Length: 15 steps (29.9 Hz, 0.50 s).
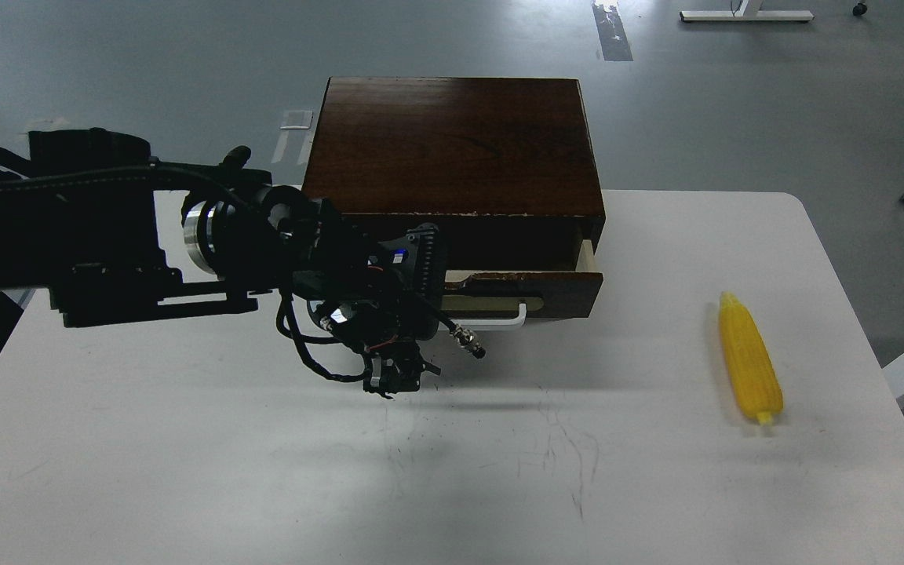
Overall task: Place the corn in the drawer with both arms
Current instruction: 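Pull the drawer handle toward the robot with the left gripper, then release the handle and lift the left gripper away from the drawer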
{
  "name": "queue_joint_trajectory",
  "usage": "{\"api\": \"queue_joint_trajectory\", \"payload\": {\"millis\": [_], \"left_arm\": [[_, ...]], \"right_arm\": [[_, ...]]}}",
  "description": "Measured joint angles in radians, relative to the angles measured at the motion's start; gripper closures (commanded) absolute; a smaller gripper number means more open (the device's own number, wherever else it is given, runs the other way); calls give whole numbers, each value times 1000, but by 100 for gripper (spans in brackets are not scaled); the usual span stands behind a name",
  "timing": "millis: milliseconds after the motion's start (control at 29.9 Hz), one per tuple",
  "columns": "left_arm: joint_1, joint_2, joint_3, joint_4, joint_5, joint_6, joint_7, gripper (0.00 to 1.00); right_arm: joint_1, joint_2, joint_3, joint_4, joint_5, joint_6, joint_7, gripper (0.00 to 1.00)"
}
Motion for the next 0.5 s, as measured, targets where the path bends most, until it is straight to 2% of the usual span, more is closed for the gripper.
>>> {"api": "queue_joint_trajectory", "payload": {"millis": [100,167,201,301,502], "left_arm": [[-1,0,-3,-2,0,0,0,35],[-2,0,-3,-3,0,0,0,31],[-2,0,-4,-3,0,0,0,22],[-1,0,-10,-3,0,0,2,8],[-13,1,-18,-6,-68,0,3,7]], "right_arm": [[0,0,0,0,0,0,0,0],[0,0,0,0,0,0,0,0],[0,0,1,0,0,0,0,0],[0,0,1,0,0,0,0,0],[0,0,-3,1,0,0,0,0]]}}
